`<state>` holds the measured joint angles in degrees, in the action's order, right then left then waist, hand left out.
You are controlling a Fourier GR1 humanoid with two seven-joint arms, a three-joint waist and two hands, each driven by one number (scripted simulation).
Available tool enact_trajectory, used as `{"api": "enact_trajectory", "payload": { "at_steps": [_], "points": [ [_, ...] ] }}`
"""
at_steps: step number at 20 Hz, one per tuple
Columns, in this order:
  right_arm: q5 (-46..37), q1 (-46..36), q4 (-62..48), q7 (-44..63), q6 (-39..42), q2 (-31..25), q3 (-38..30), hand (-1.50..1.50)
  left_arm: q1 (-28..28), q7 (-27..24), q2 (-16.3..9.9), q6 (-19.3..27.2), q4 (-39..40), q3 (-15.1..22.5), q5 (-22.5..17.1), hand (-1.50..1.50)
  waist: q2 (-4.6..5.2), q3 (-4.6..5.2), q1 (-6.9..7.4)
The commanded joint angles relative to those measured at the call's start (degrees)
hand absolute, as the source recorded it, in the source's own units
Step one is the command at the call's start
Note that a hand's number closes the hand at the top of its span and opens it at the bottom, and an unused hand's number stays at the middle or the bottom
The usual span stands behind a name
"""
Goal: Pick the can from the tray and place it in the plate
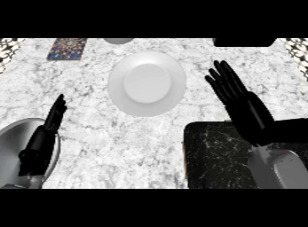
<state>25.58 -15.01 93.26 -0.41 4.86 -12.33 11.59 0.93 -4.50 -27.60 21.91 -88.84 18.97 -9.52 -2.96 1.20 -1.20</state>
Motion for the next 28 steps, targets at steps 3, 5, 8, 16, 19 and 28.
{"api": "enact_trajectory", "payload": {
  "at_steps": [3,5,8,16,19,28],
  "points": [
    [0.6,3.7,11.8,-1.0,13.3,-5.4,7.2,1.5,3.6,-0.6,-0.5,-2.0,-3.2,-2.6,-1.6,0.0,2.31,-1.23,0.36],
    [0.7,2.5,14.1,-2.5,20.2,-6.4,12.4,1.5,7.8,-0.4,-1.7,-3.3,-3.0,-5.1,-2.9,0.0,2.36,-1.26,0.33],
    [-23.5,-5.4,15.4,0.2,15.1,-21.4,6.5,1.5,6.0,1.6,-1.4,-3.0,-1.9,-4.3,-3.4,0.0,-0.69,-0.29,-3.74],
    [-24.9,28.4,13.6,-27.2,6.7,-13.3,10.8,-1.5,10.0,6.4,-4.8,-8.6,-6.3,-8.2,-7.9,0.0,2.67,-1.38,-0.53],
    [-16.5,31.0,15.4,-34.6,11.8,-18.0,1.8,-1.5,9.8,4.5,-5.0,-11.3,-4.2,-10.4,-9.4,0.0,2.77,-1.25,0.04],
    [-20.1,30.9,25.4,-23.7,11.6,-31.1,-14.3,-1.5,13.8,8.6,-1.2,-9.0,-4.0,-8.4,-6.1,0.0,2.77,-1.09,0.02]
  ]
}}
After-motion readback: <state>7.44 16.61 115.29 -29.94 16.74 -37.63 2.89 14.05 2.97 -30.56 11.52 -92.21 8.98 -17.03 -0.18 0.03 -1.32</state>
